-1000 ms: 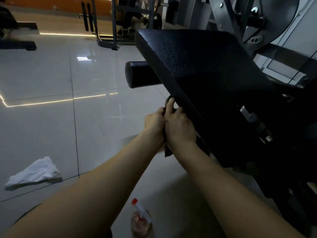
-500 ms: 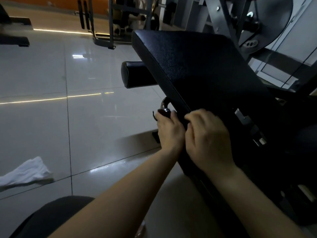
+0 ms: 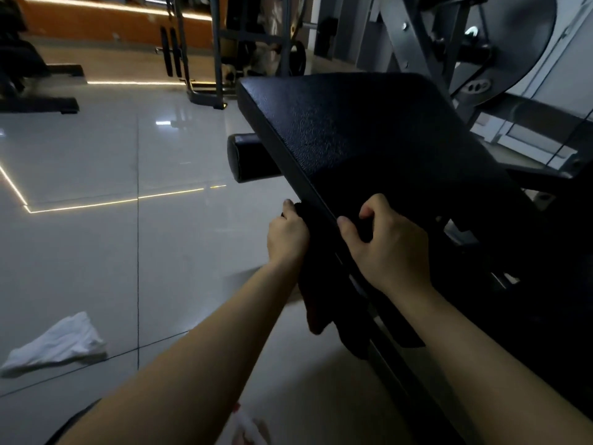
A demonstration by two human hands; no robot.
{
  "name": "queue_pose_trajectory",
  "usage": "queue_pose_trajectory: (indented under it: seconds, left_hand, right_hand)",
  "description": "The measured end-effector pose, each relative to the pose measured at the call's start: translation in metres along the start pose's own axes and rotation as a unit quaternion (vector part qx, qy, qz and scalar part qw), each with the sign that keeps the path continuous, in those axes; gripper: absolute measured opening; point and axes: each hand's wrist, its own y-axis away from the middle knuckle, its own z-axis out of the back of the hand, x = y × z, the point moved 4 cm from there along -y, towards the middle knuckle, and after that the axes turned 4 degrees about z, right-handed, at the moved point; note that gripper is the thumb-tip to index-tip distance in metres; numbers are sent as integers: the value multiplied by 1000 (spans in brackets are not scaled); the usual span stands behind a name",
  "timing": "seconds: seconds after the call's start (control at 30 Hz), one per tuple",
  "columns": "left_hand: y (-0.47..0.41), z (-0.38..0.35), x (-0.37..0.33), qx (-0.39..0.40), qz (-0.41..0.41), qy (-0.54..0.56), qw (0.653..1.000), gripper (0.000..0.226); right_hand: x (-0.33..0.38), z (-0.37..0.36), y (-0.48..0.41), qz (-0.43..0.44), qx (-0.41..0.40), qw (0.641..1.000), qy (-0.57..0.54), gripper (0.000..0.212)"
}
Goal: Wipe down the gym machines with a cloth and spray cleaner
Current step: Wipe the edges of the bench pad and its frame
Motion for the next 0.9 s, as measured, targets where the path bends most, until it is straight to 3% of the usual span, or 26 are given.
queue_pose_trajectory:
  seconds: [0.13, 0.23, 0.37, 0.6, 0.7, 0.8, 0.9]
  left_hand:
    - [39, -10, 22, -43, -24, 64, 997, 42]
    - [76, -18, 40, -28, -45, 94, 994, 29]
    - [62, -15, 23, -62, -27, 16, 998, 32]
    - [32, -6, 6, -41, 13, -36, 998, 39]
    - [-7, -4, -18, 42, 41, -45, 997, 43]
    - [-31, -8, -29, 142, 86, -10, 986, 26]
    - [-39, -9, -30, 171, 133, 22, 976, 29]
  right_hand:
    - [2, -1, 1, -4, -4, 1000, 7, 34]
    - [1, 1, 1, -11, -15, 1000, -1, 34]
    - [-2, 1, 2, -11, -18, 1000, -19, 33]
    - [1, 0, 1, -15, -12, 1000, -5, 25]
    - [3, 1, 2, -16, -16, 1000, 2, 23]
    - [3, -1, 1, -30, -8, 1000, 2, 22]
    - [1, -1, -3, -38, 2, 999, 0, 21]
